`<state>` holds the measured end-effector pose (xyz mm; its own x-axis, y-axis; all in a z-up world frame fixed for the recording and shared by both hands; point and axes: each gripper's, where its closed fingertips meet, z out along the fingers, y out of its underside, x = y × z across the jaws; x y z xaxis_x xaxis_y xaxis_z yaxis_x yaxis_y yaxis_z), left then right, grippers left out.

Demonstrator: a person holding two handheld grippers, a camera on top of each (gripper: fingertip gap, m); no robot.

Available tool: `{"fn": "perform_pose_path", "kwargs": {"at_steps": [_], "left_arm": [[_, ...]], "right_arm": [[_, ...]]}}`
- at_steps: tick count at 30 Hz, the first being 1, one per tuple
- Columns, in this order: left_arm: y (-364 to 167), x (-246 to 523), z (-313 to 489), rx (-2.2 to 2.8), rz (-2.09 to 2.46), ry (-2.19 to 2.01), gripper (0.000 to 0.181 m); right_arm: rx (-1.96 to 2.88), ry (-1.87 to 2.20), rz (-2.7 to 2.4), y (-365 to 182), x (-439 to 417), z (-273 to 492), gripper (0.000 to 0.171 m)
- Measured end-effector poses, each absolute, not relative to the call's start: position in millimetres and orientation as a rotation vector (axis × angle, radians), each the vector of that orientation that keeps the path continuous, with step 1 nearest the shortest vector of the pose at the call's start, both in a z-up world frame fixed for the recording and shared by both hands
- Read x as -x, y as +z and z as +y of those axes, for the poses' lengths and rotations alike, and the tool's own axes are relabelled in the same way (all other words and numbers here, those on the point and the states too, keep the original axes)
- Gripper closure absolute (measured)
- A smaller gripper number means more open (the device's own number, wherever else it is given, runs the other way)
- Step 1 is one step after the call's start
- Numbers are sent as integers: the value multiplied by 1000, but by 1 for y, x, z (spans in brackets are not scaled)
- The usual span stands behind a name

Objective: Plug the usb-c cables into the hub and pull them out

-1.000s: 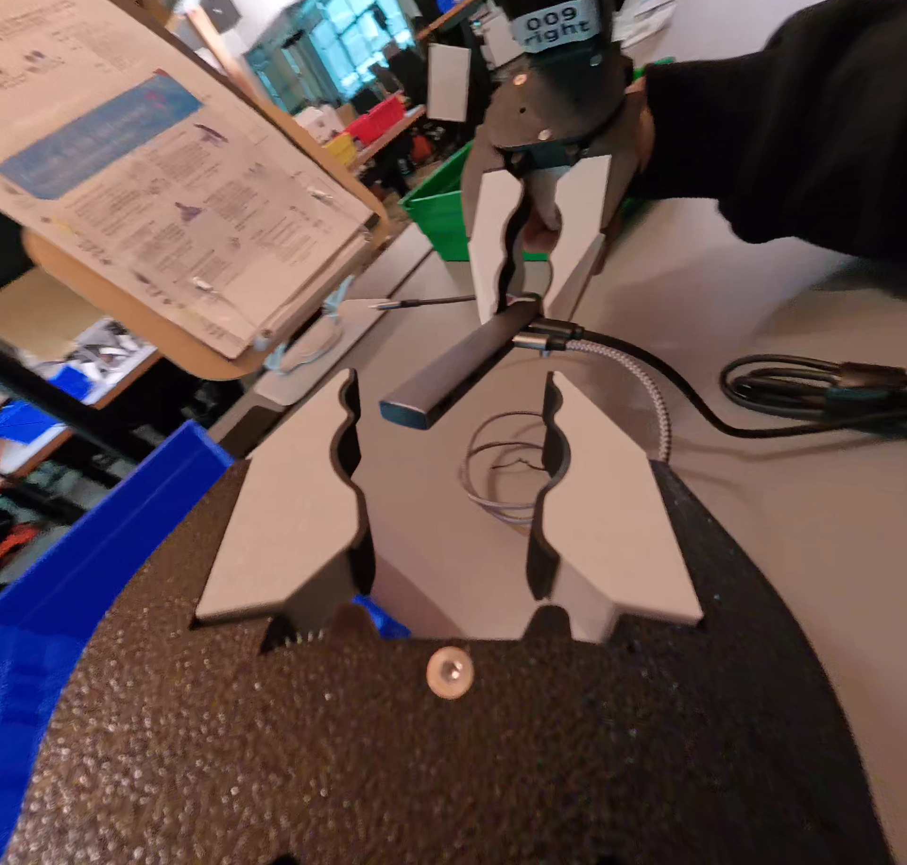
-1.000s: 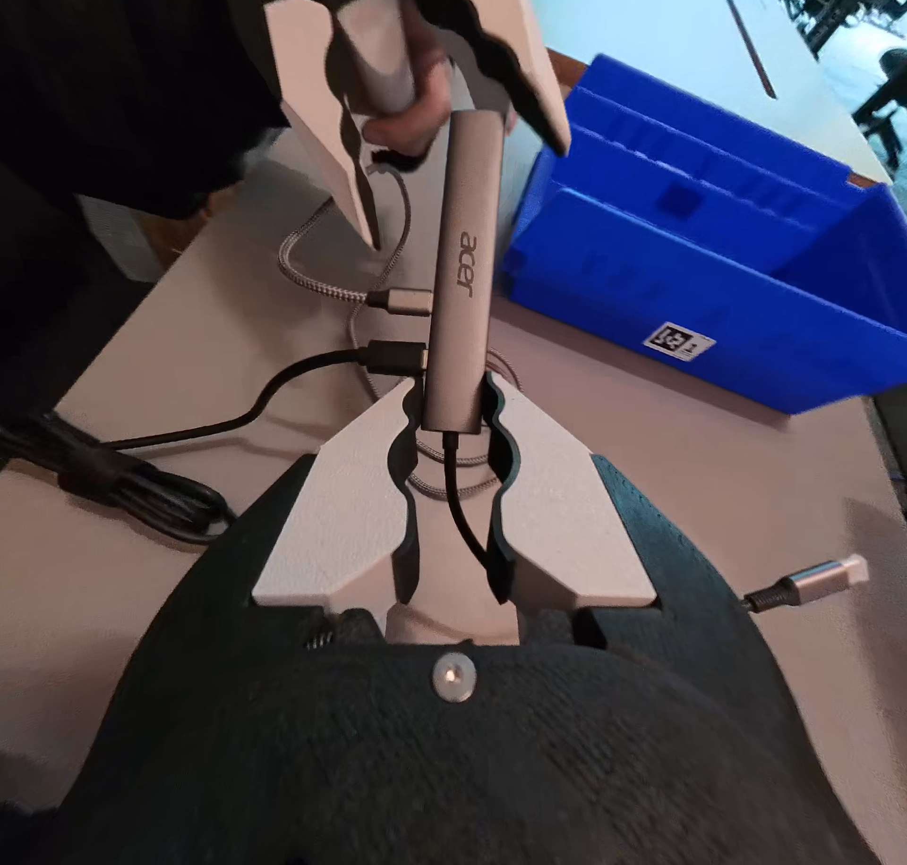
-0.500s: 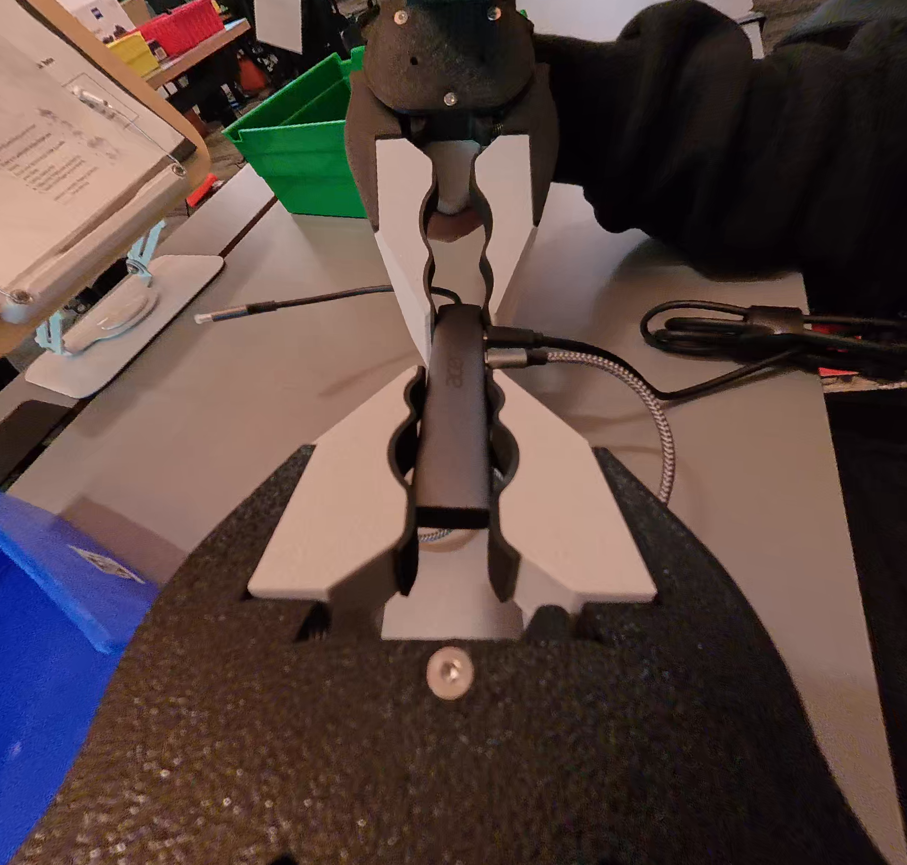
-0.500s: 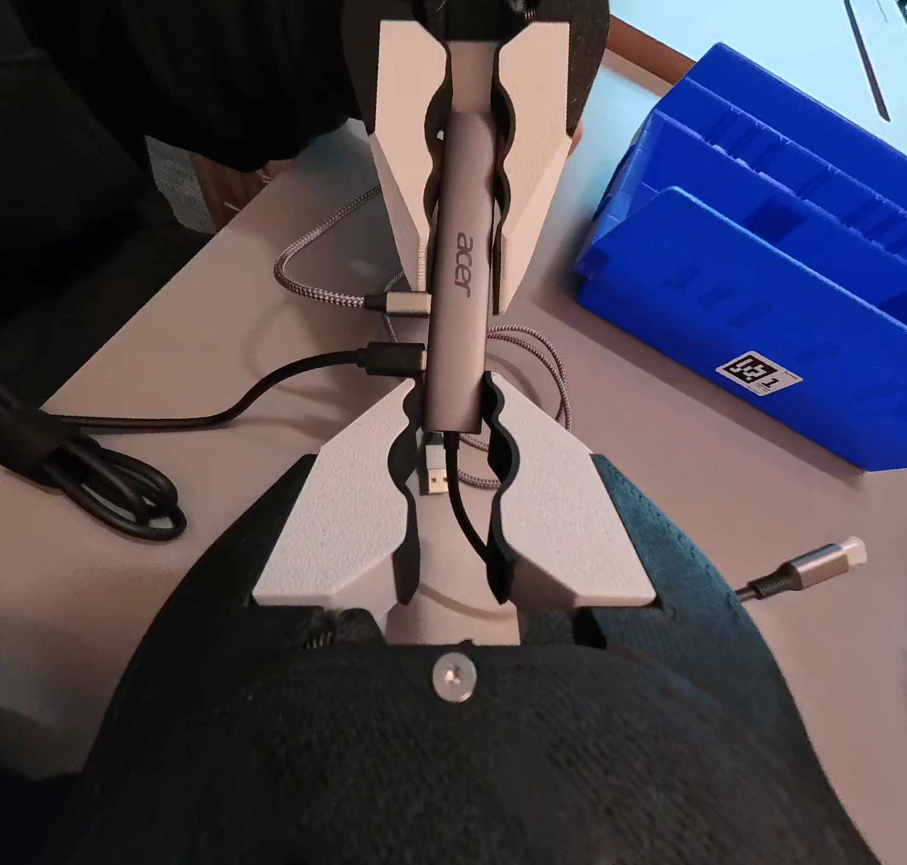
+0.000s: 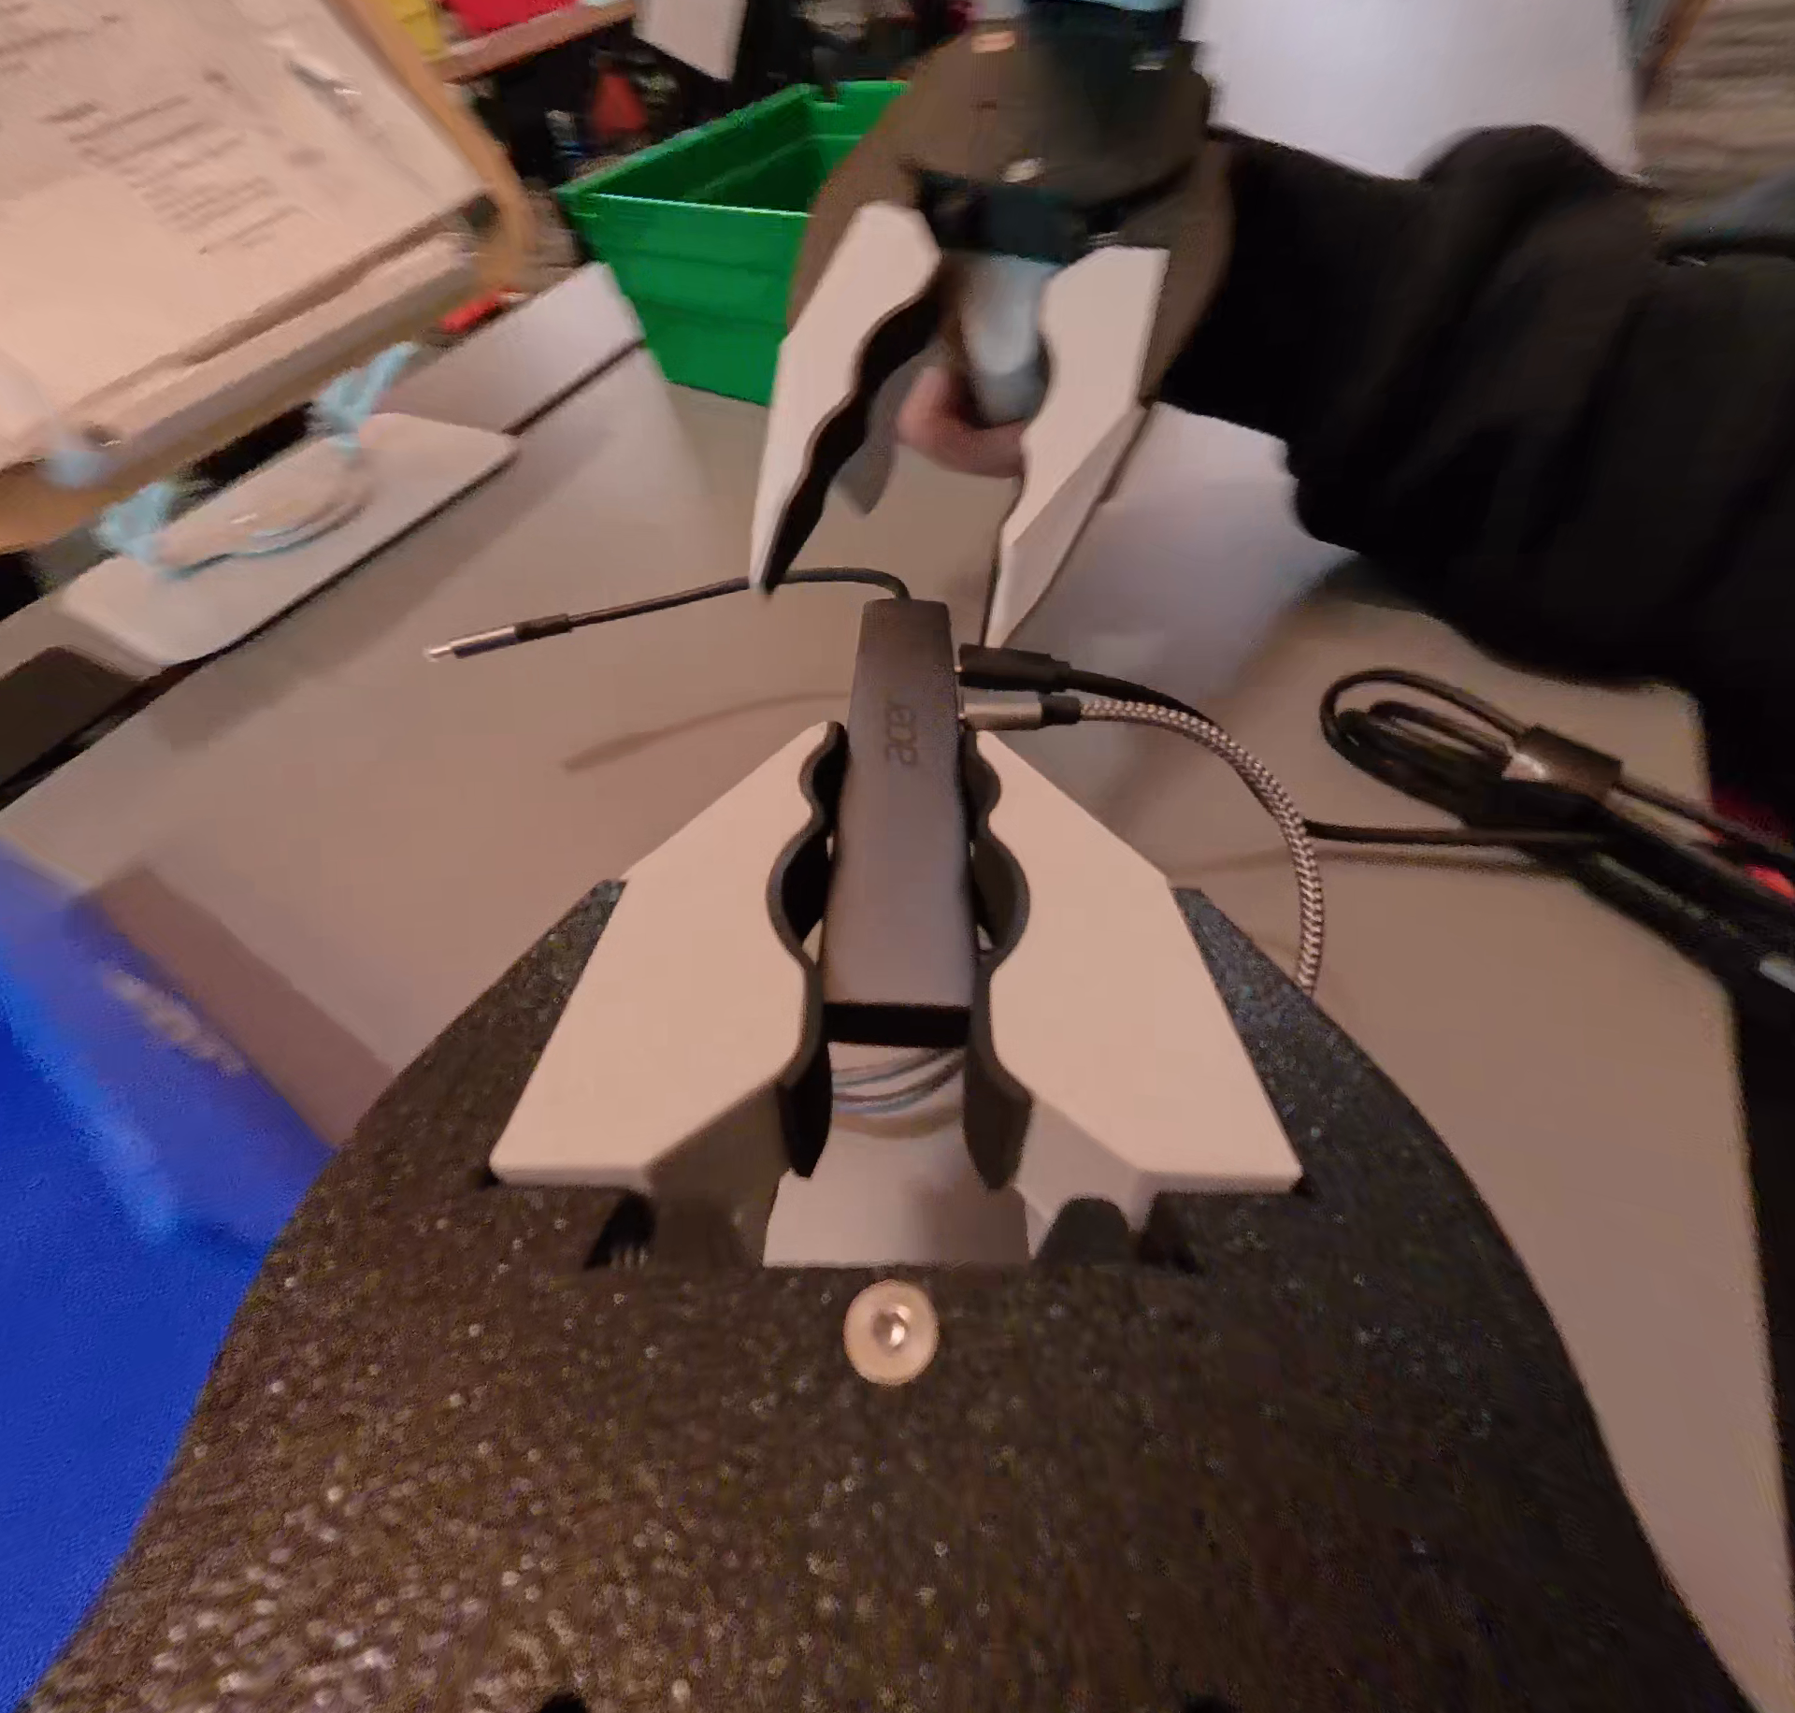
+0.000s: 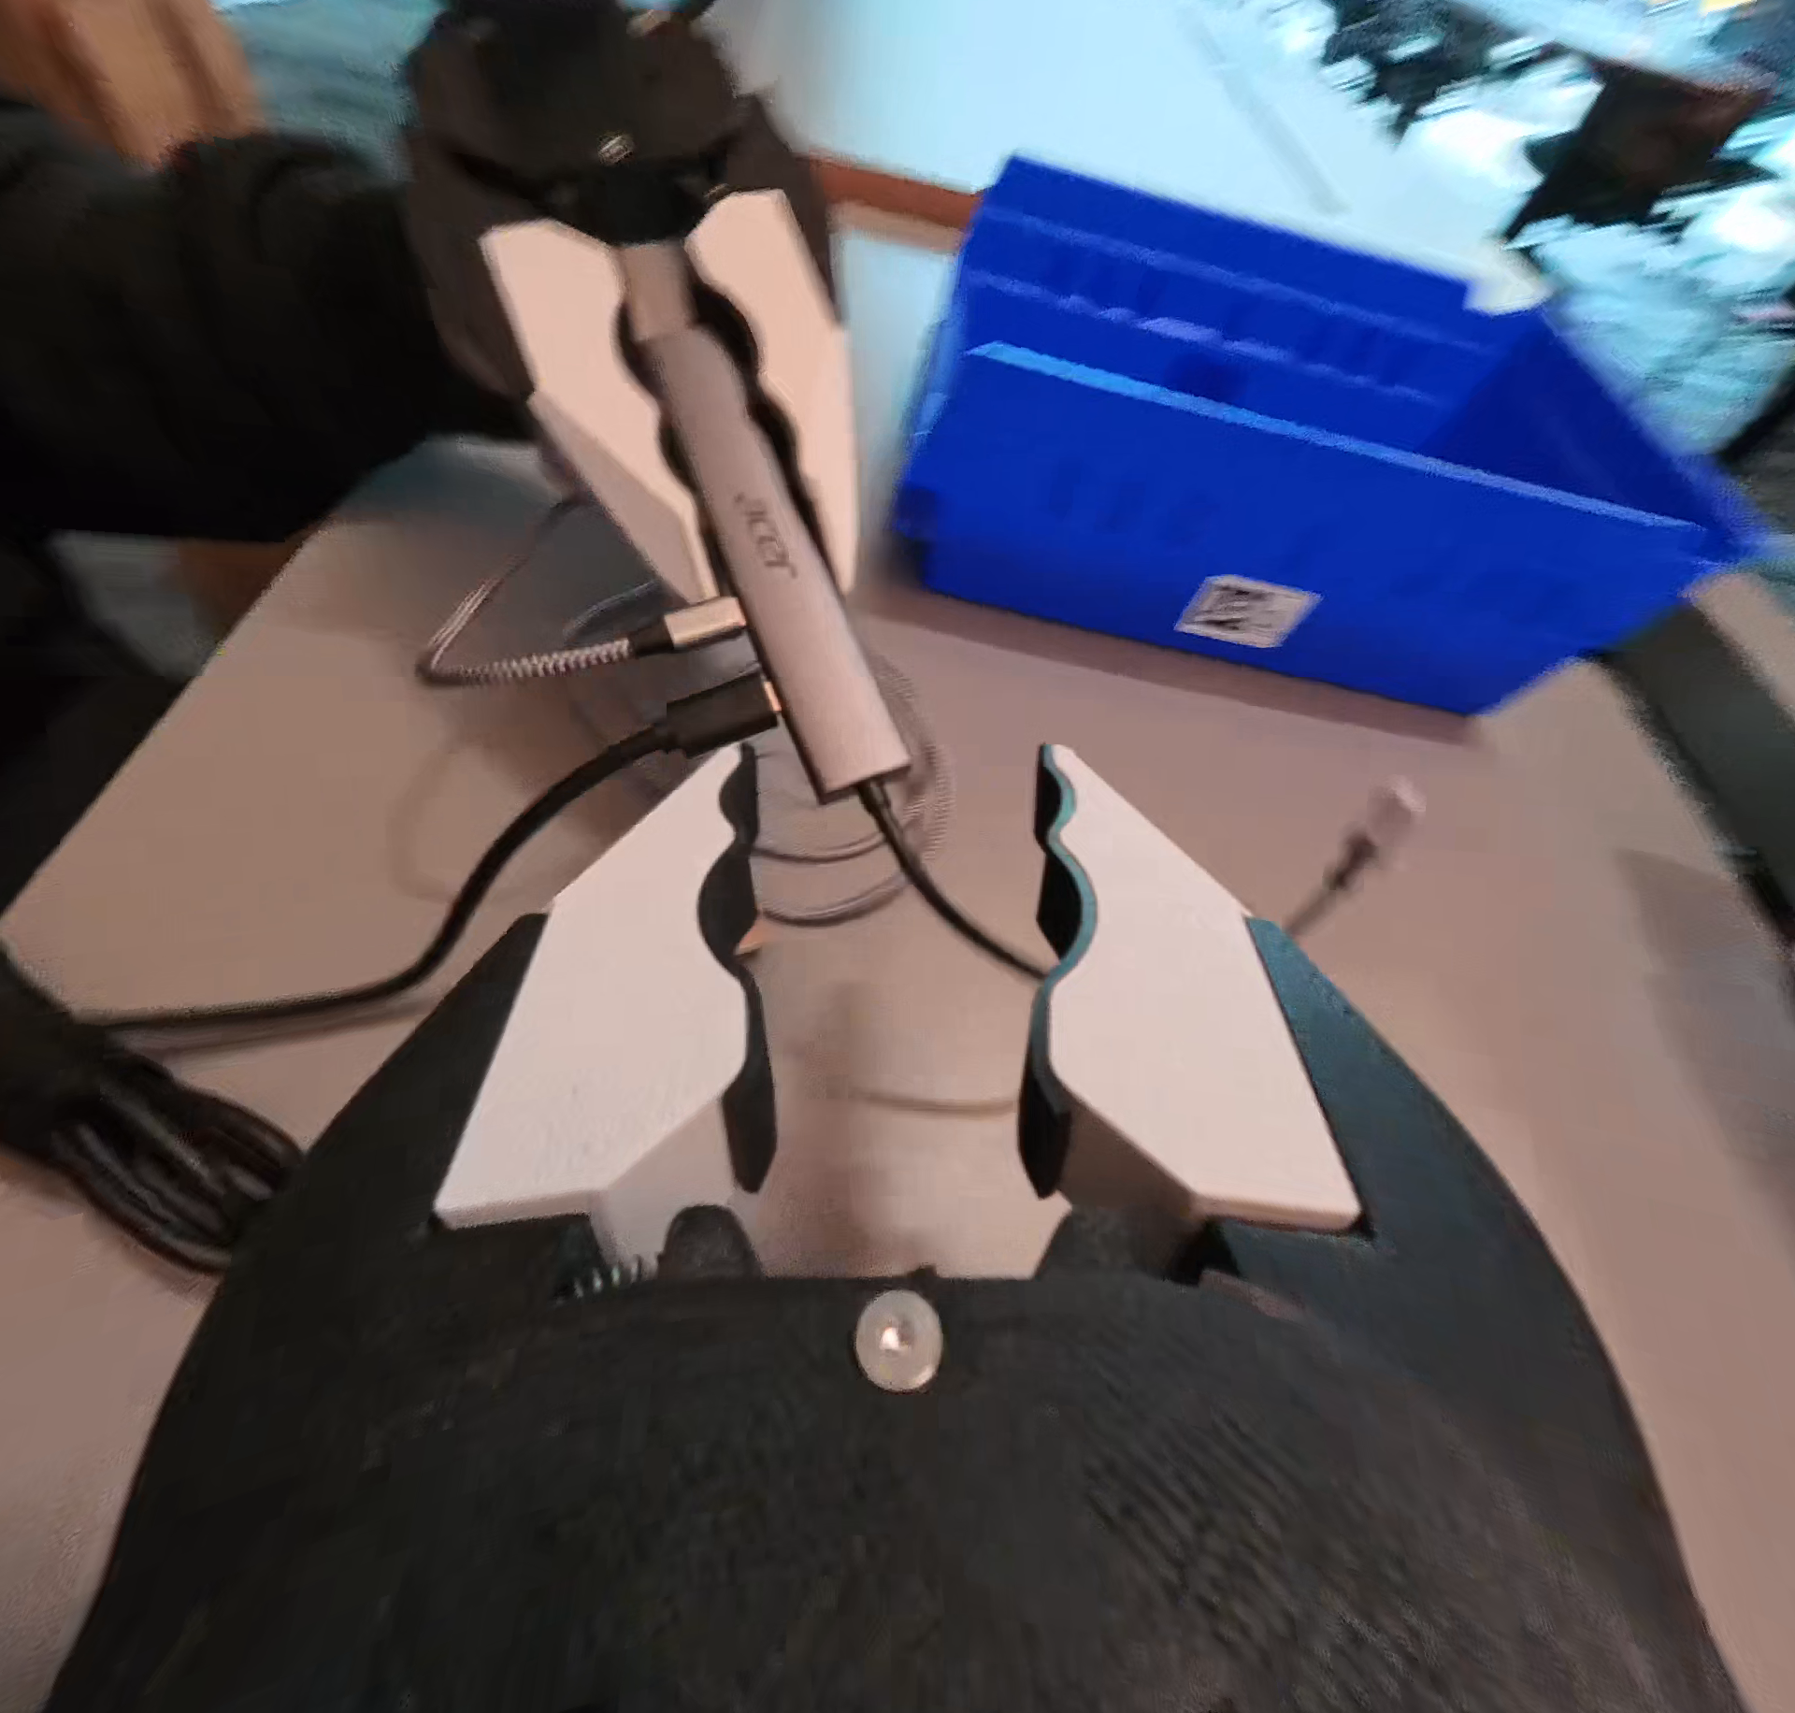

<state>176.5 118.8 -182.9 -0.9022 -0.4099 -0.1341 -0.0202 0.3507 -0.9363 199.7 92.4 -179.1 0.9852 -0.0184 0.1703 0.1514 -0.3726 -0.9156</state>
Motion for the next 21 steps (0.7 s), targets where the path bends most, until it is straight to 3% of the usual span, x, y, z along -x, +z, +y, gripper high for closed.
{"fn": "perform_pose_path", "kwargs": {"at_steps": [2, 4, 6, 9, 21], "left_arm": [[-176, -197, 132, 536, 2145, -1537, 160], [-163, -224, 156, 749, 1909, -1493, 160], [-152, -236, 175, 914, 1685, -1502, 160], [-145, -237, 180, 963, 1531, -1497, 160], [-146, -230, 165, 945, 1484, -1511, 160]], "right_arm": [[1834, -305, 40, -153, -216, 86, 99], [1715, -400, 131, -126, -222, 88, 101], [1644, -436, 200, -112, -218, 103, 121], [1571, -495, 287, -111, -216, 134, 133], [1607, -610, 283, -137, -212, 149, 155]]}}
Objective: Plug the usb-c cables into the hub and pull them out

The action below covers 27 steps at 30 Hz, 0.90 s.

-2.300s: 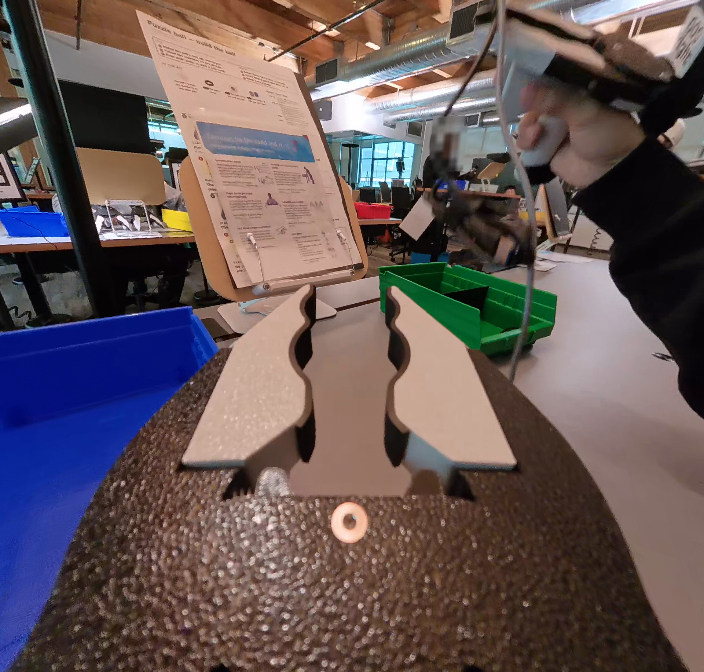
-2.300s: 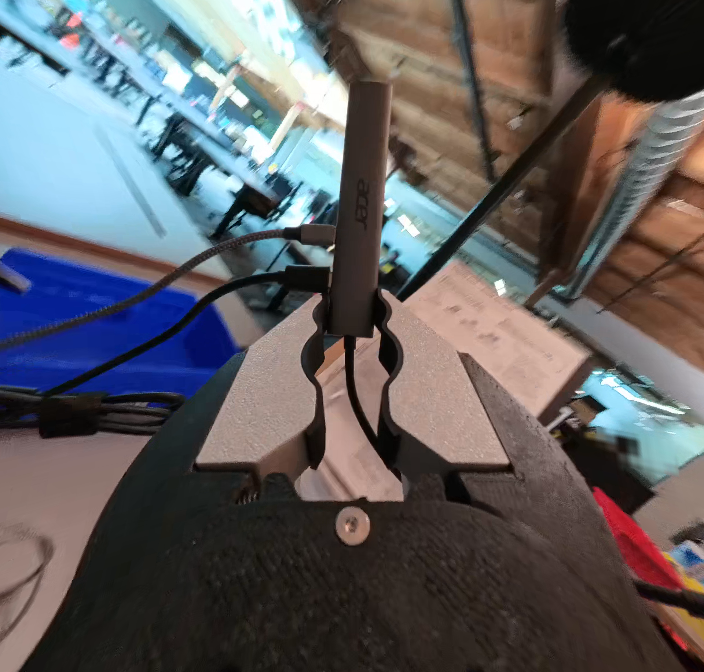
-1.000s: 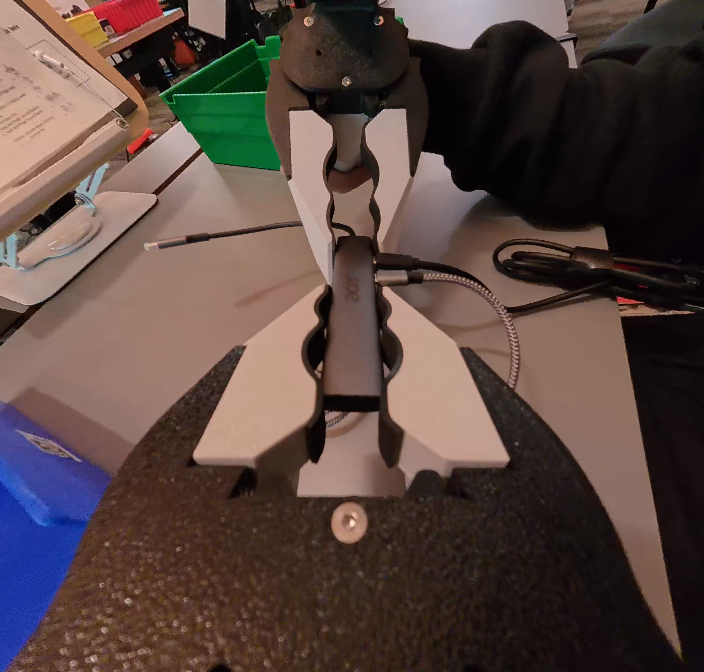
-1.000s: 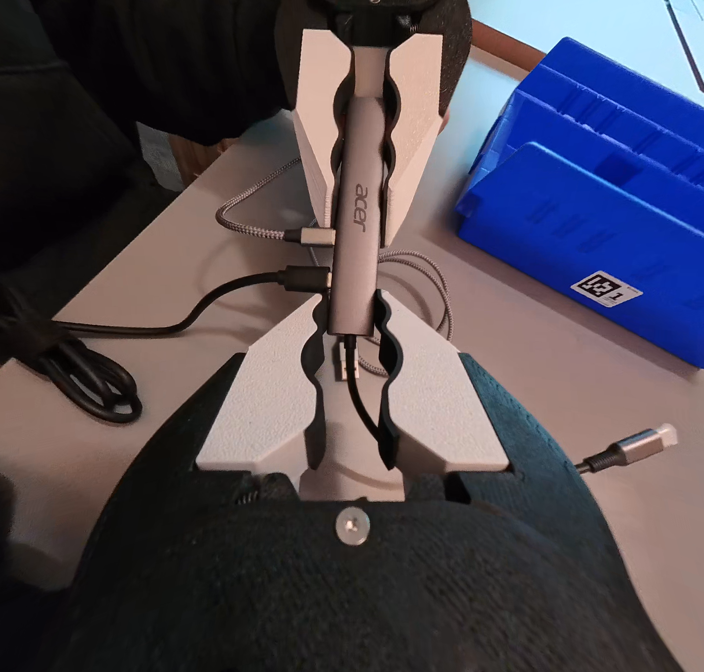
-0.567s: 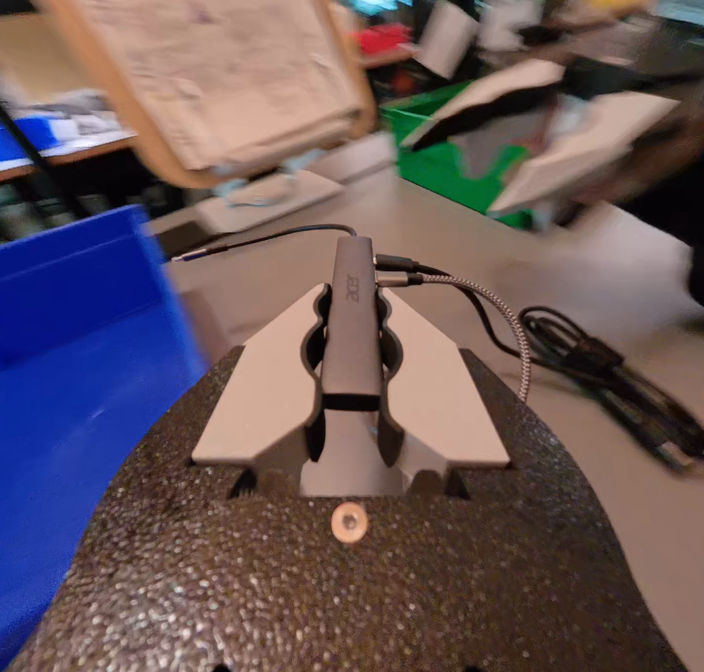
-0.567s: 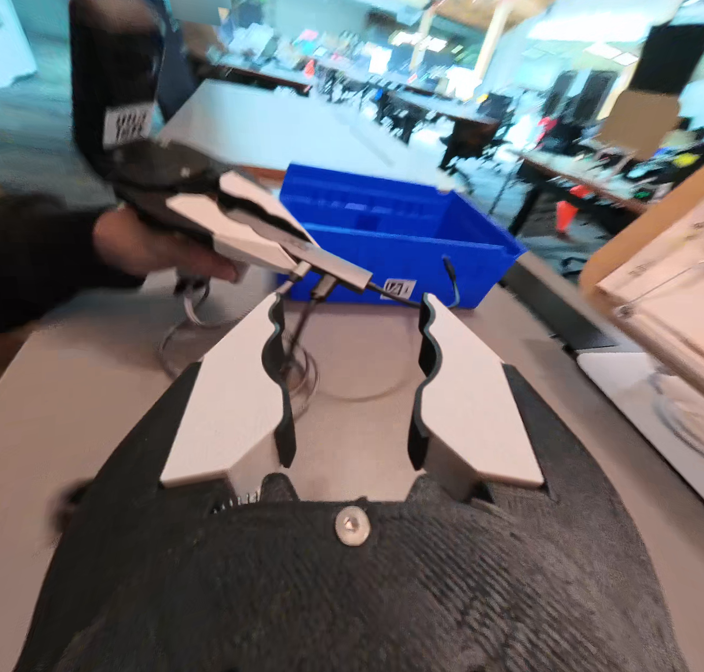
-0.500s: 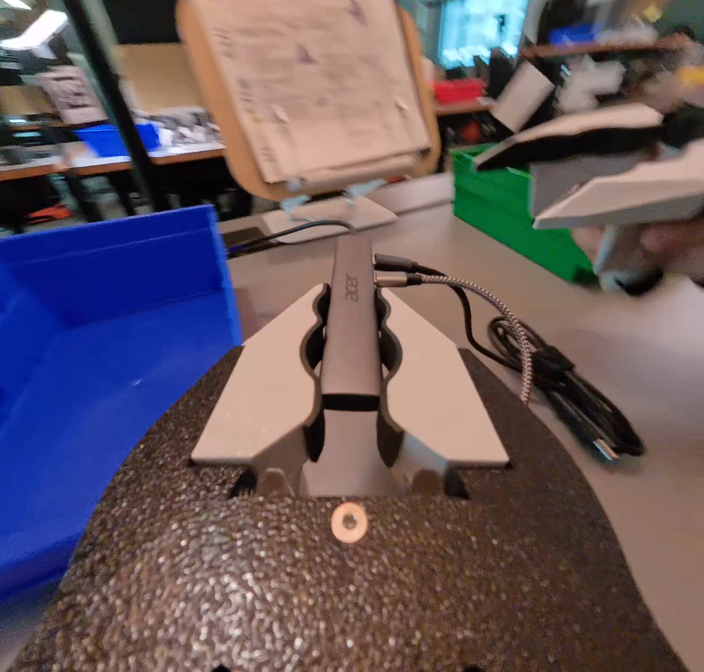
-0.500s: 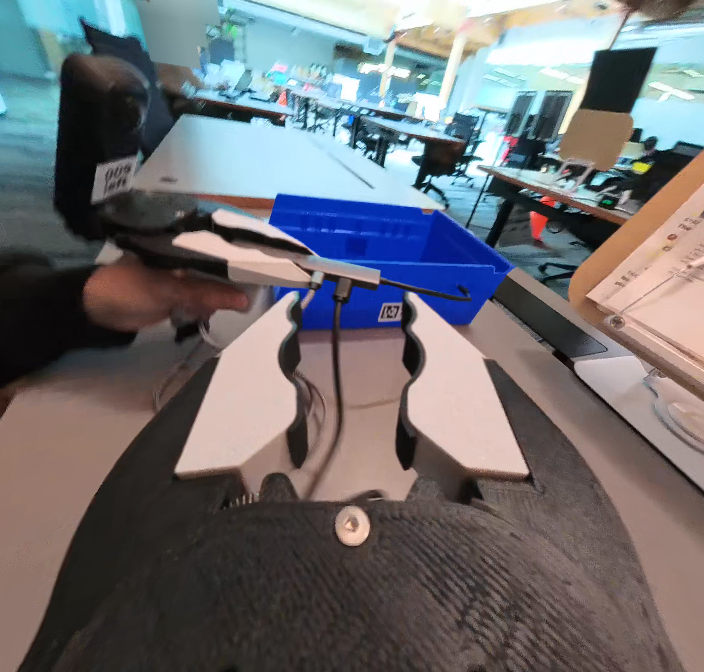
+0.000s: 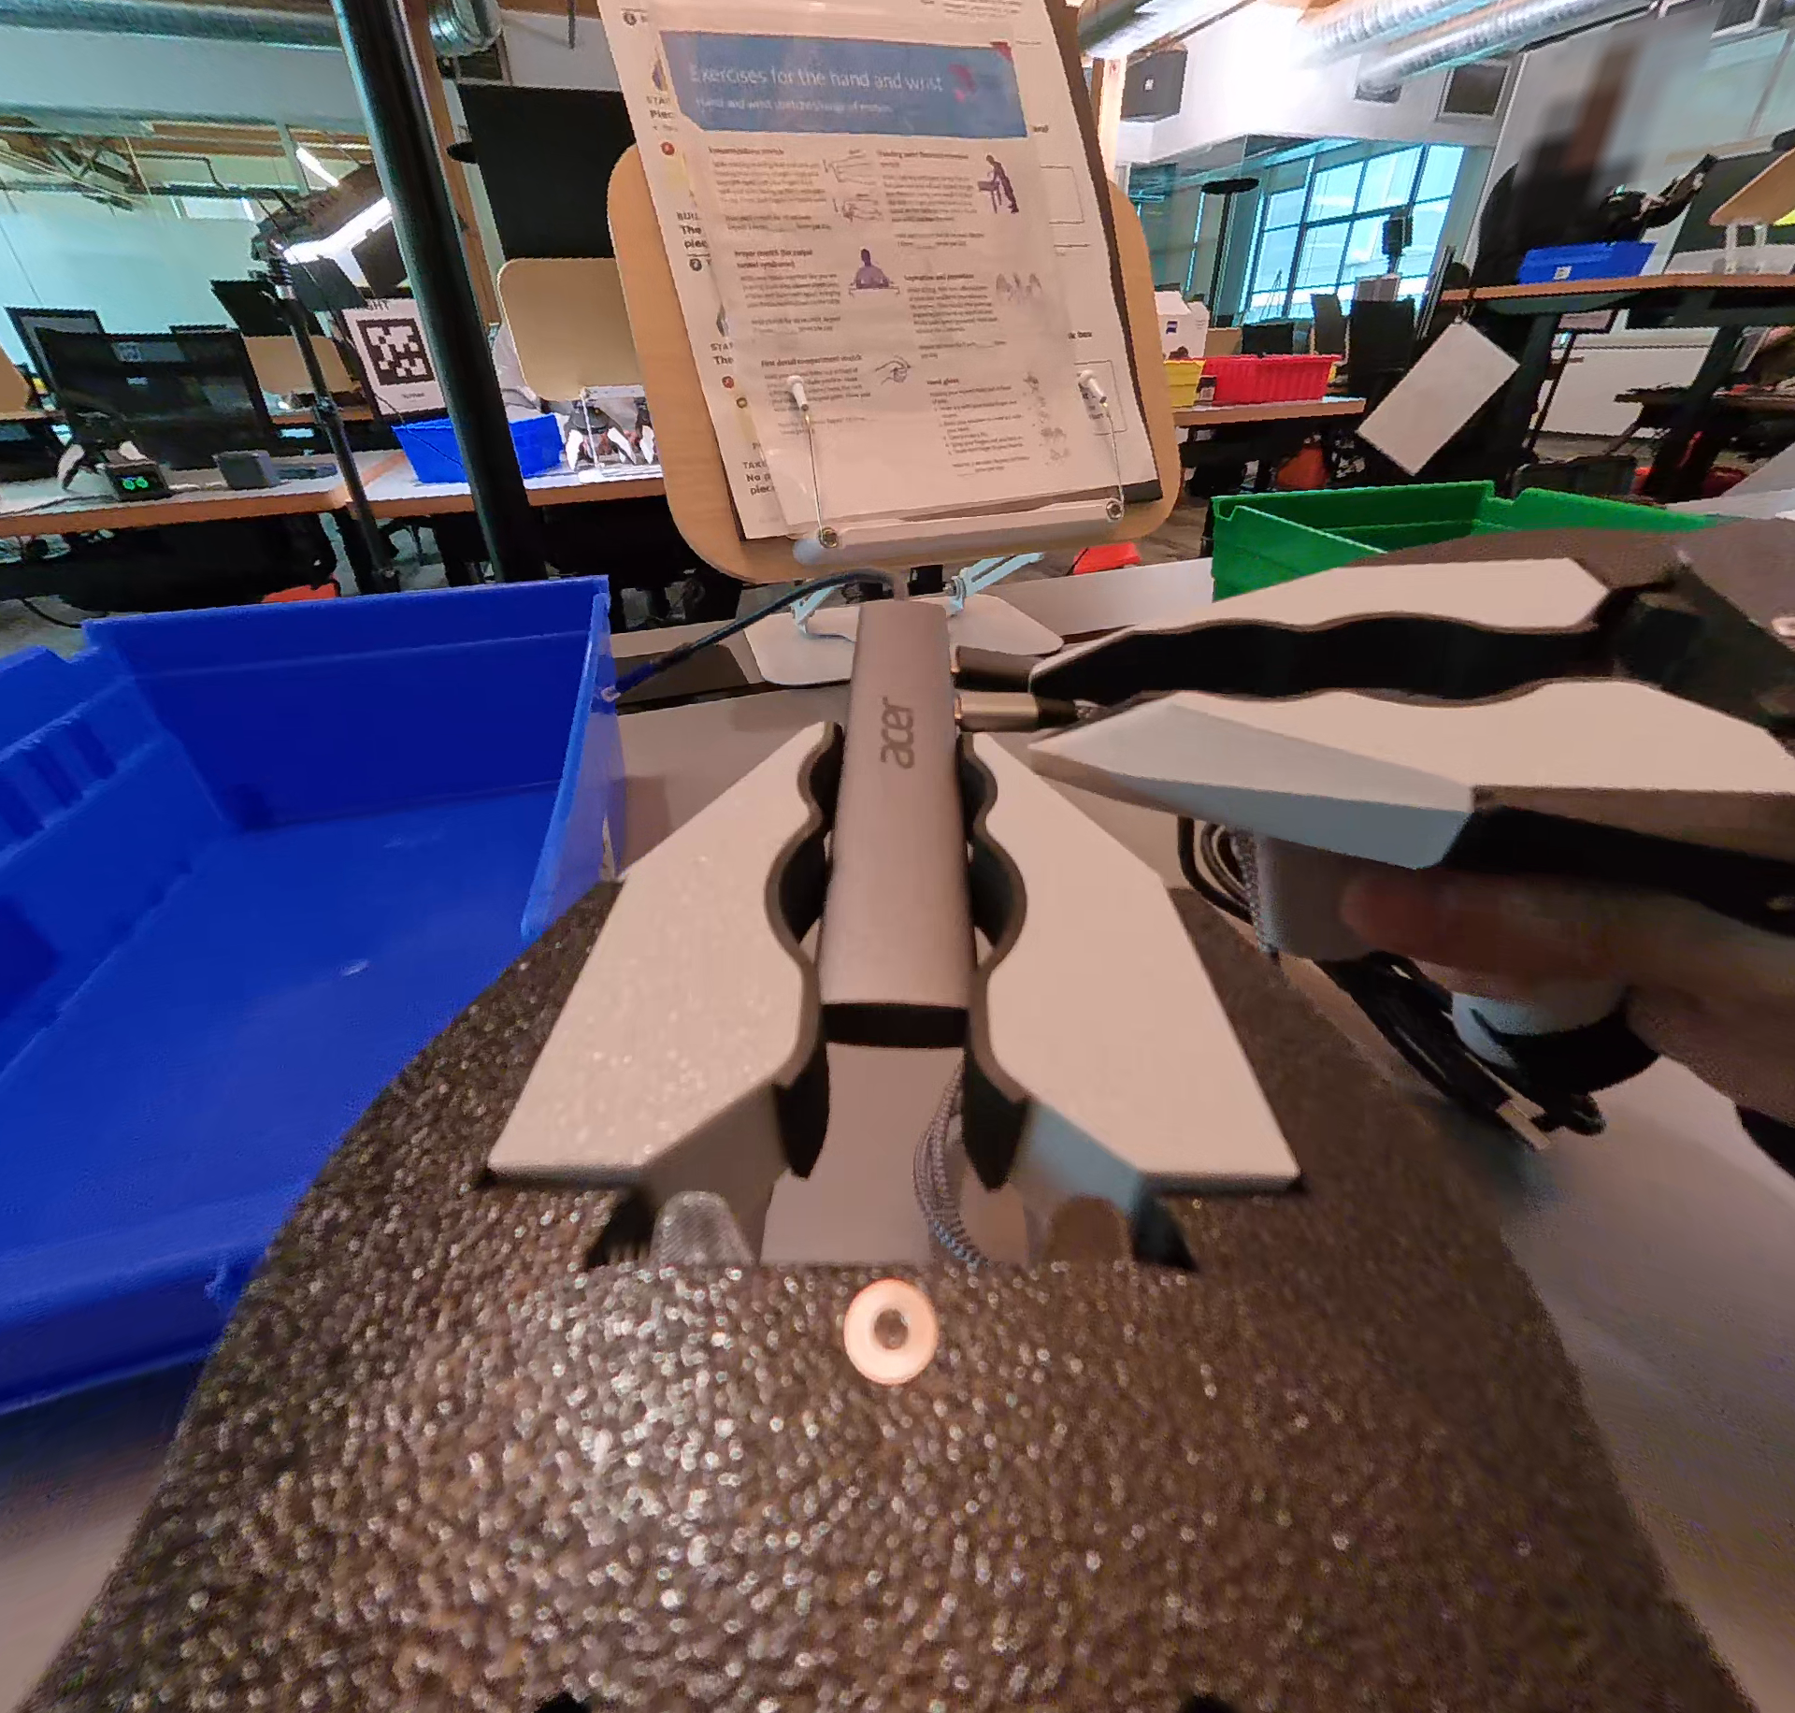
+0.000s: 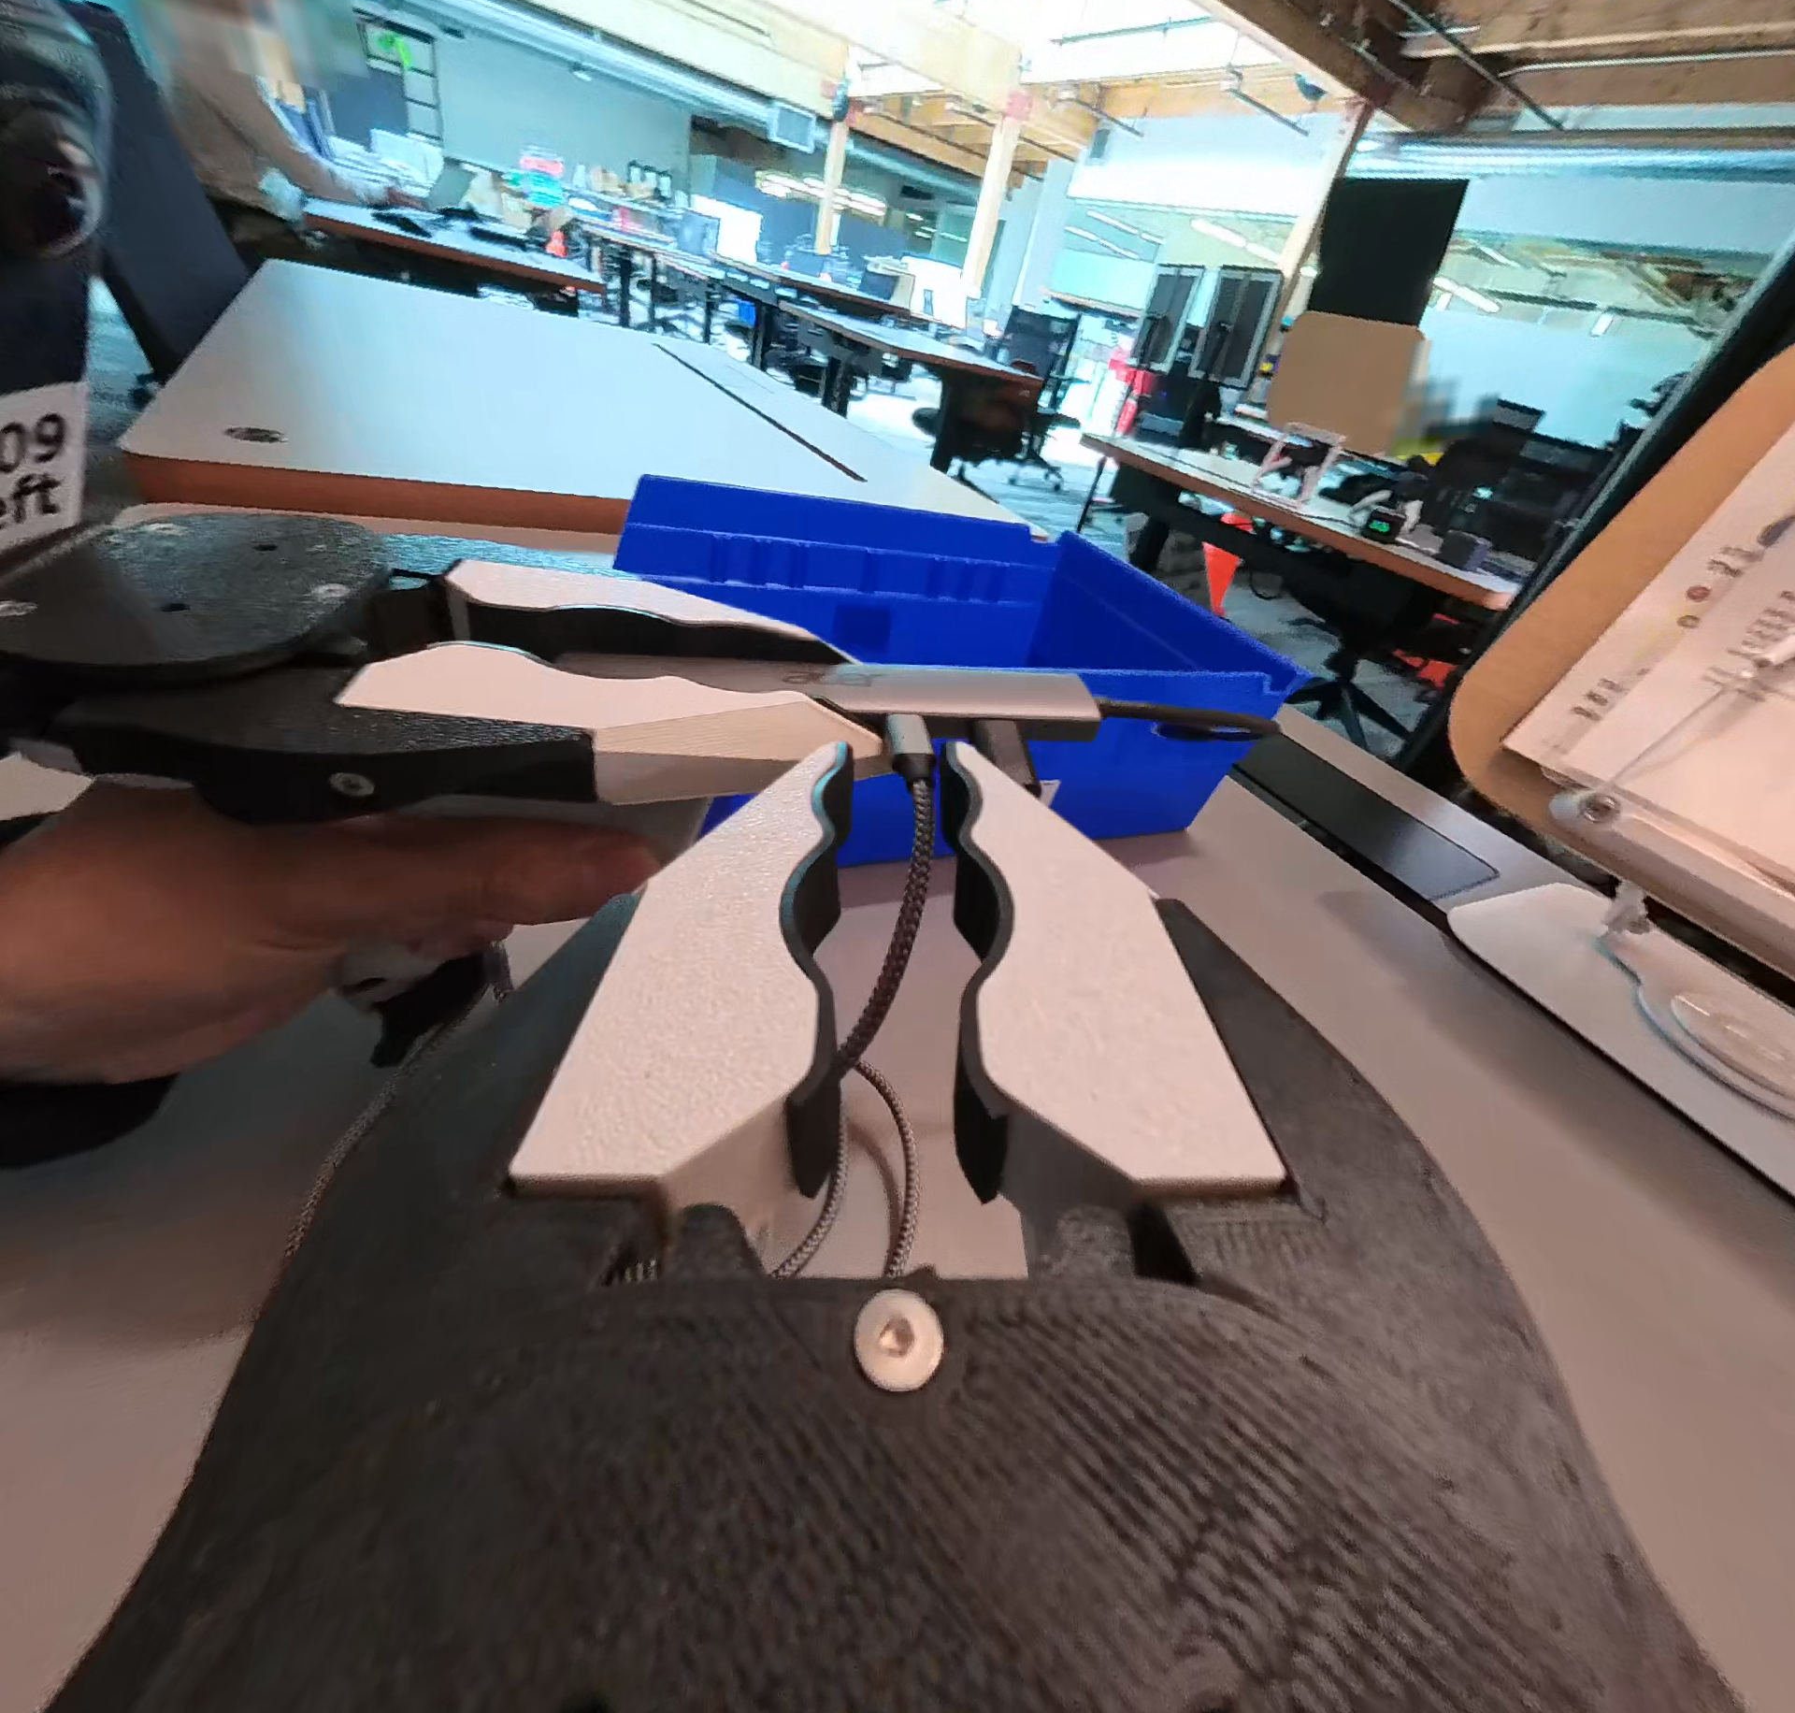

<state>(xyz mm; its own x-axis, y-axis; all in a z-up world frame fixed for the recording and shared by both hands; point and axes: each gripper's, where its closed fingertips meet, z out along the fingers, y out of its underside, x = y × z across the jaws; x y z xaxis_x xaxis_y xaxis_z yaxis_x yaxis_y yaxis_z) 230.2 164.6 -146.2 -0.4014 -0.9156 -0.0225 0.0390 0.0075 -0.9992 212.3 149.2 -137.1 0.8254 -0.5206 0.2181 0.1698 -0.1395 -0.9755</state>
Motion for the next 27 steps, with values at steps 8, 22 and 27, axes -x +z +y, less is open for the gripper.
{"fn": "perform_pose_path", "kwargs": {"at_steps": [8, 22, 27], "left_arm": [[-144, -225, 155, 884, 1491, -1596, 160], [-150, -226, 153, 888, 1508, -1638, 160], [-154, -227, 155, 902, 1529, -1681, 160]], "right_arm": [[1550, -575, 384, -142, -214, 143, 165], [1504, -581, 409, -142, -213, 141, 162], [1509, -614, 415, -145, -213, 143, 162]]}}
